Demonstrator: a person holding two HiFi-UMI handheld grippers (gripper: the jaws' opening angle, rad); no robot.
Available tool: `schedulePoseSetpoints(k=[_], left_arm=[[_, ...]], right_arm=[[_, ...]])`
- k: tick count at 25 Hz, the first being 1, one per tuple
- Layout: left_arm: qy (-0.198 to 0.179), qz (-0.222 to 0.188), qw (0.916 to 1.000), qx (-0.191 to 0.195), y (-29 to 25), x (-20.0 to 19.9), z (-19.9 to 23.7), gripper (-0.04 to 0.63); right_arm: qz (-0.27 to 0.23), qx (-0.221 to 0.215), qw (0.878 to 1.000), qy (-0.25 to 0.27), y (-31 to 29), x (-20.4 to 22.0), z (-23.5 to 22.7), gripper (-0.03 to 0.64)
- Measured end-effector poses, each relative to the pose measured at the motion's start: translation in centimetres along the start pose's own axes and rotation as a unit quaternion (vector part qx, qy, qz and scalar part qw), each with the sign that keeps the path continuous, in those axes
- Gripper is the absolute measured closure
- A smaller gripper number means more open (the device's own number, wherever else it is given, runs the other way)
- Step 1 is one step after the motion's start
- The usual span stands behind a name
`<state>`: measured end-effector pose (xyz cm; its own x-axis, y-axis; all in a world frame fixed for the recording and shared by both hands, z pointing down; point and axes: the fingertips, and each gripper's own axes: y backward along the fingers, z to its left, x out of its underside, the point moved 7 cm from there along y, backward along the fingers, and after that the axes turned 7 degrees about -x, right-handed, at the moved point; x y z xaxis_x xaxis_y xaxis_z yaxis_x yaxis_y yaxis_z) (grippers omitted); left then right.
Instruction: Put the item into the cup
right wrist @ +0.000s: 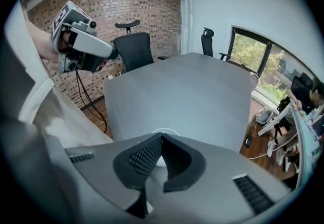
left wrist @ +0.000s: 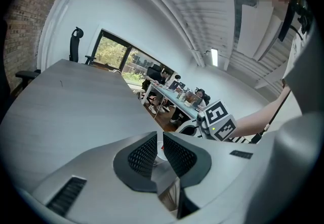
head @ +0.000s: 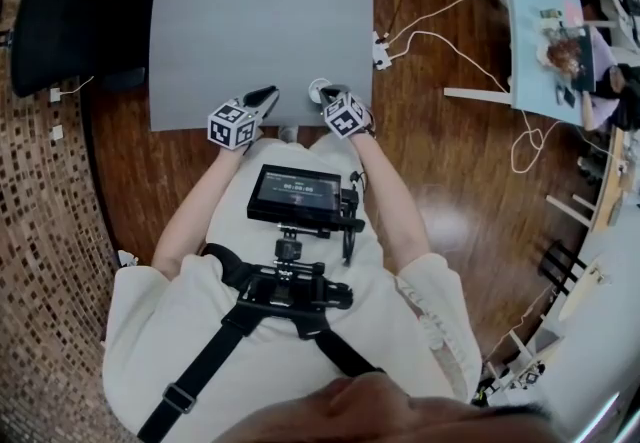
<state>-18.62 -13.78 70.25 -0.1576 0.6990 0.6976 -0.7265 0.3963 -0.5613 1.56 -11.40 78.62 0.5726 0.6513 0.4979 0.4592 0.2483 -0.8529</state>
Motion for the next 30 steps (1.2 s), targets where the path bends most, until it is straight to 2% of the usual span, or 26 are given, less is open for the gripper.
schedulePoseSetpoints(k=[9, 25, 30], left_arm=[[0.006, 0.007, 1.0000, 0.000, -0.1, 0.3, -0.1, 0.560], [0.008, 0.009, 0.9999, -0.002, -0.1, 0.5, 0.0, 0.560], [0.006, 0.010, 0.9999, -0.003, 0.0, 0.4, 0.0, 0.560]], right_arm=[[0.035, -0.008, 0.999, -0.010, -2.1, 0.4, -0.7, 0.609], [0.026, -0.011, 1.000, 0.006, -2.6, -0.9, 0.1, 0.609], [0.041, -0.001, 0.999, 0.012, -3.1, -0.4, -0.2, 0.598]])
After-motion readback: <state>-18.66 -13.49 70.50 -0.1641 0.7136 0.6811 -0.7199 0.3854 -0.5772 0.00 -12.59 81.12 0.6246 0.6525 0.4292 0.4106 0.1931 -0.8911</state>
